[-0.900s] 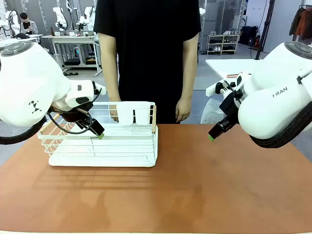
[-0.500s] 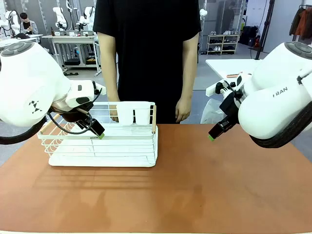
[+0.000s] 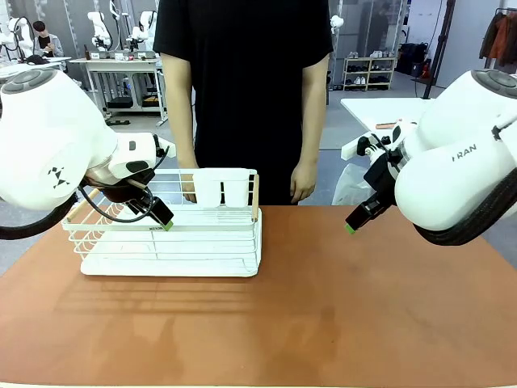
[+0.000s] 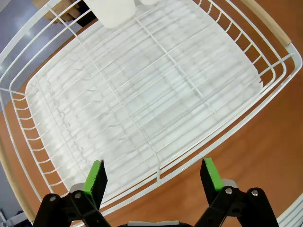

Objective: Clean the table.
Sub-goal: Pick up the Lint Roller when the human hands it over.

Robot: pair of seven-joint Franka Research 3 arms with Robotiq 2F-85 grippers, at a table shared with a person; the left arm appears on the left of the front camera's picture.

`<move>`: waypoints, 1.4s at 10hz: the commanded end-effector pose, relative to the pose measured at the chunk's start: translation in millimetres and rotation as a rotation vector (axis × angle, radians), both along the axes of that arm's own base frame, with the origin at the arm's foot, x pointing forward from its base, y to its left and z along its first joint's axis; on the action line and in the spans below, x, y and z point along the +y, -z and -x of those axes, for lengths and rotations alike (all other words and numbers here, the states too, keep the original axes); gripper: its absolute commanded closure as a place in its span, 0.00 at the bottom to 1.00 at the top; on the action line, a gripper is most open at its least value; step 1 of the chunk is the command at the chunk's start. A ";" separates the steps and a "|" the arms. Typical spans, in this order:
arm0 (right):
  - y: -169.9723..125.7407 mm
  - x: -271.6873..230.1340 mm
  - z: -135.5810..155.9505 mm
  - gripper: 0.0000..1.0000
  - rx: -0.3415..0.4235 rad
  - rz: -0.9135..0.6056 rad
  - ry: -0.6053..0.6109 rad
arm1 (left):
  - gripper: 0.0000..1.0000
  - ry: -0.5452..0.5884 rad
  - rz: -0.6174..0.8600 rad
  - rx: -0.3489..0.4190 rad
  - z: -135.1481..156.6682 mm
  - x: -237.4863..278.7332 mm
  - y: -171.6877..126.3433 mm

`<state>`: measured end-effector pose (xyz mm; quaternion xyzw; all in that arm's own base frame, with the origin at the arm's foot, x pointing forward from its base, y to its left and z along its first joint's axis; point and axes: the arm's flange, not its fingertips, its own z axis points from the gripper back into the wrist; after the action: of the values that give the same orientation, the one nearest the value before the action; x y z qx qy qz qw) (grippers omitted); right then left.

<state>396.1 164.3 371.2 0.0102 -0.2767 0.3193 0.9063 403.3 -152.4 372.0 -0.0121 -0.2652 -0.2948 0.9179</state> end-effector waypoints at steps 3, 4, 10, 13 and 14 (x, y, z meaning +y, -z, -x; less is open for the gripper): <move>-28.2 -12.6 -2.5 0.00 0.036 -0.083 0.035 | 0.00 0.029 0.080 0.033 -0.3 6.0 -20.9; -61.2 -32.3 -10.7 0.00 0.110 -0.217 0.065 | 0.00 0.021 0.158 0.093 -1.8 20.6 -45.8; -145.9 -215.5 -19.4 0.00 0.502 -1.019 0.144 | 0.00 0.076 1.113 0.508 31.7 199.2 -126.1; -133.1 -314.1 12.2 0.00 0.492 -1.212 0.227 | 0.00 -0.034 1.346 0.437 68.2 313.4 -117.8; -126.0 -338.8 19.5 0.00 0.493 -1.222 0.261 | 0.00 -0.108 1.359 0.408 83.4 345.0 -116.9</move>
<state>369.7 -169.9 496.7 0.5654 -0.1839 -0.0193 0.8038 318.6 180.3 486.8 -0.6347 -0.2008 -0.0255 0.7457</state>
